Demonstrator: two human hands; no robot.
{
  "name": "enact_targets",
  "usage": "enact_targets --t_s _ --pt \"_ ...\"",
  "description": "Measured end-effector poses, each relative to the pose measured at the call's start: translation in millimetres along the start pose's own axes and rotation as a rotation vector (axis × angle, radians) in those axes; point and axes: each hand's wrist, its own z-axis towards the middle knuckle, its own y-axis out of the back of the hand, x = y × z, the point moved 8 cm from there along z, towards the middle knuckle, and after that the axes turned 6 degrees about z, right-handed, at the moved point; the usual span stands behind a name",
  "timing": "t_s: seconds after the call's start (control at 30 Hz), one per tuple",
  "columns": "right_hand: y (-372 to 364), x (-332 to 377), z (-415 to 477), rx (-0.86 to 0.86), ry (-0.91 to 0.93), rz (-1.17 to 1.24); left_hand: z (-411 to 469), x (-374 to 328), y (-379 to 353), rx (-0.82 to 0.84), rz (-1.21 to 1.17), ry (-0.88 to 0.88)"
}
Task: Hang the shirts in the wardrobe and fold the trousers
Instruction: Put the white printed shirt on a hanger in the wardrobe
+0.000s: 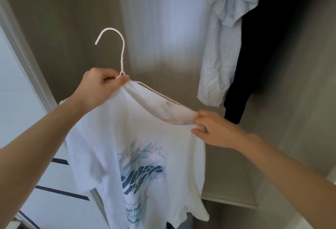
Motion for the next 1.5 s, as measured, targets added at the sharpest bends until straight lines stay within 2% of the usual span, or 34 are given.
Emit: enact_targets --t_s 0.17,0.37,0.5,0.6,0.7,0.83,0.93,1.03,1.13,1.27,1.37,1.5 --pt "26.3 2.4 -1.3 -0.171 0.014 0.1 6.0 -4.3 -14.4 0.015 0.069 -0.028" --pt "43.7 36.3 13.2 -0.278 0.009 0.385 7.7 -45.6 -49.1 0.109 0.033 -0.158" --pt "51.2 34.0 19.7 -0.373 -0.043 0.603 9.6 -64.5 -56.0 0.117 -0.01 -0.245" --pt "71.2 24.1 12.6 -0.512 -0.033 0.694 13.7 -54.0 -49.1 0.097 0.035 -0.232" --pt "88.4 16.9 5.7 -0.566 0.005 0.744 13.3 -35.4 -42.8 0.099 0.105 -0.216" --pt "106.0 -2.7 -0.1 -0.572 -0.012 0.762 15.1 4.4 -32.7 0.126 0.09 -0.126" --pt "112.6 -9.5 1.4 -0.501 -0.016 0.786 18.0 23.5 -27.6 0.117 0.073 -0.045" --pt "113.2 -8.6 7.0 -0.399 0.012 0.756 20.2 28.2 -24.3 0.049 0.017 0.008" --pt "122.7 -14.3 7.1 -0.407 0.003 0.732 22.0 33.2 -16.6 -0.013 -0.043 0.024" --pt "128.4 -19.9 7.3 -0.408 0.008 0.551 24.5 36.4 -5.4 -0.075 -0.081 0.048" --pt "112.9 -24.2 10.9 -0.32 -0.1 0.582 26.9 36.1 -0.1 -0.098 -0.059 0.039" --pt "108.0 -19.7 15.6 -0.407 -0.171 0.368 28.9 34.7 1.7 -0.107 -0.073 0.018"
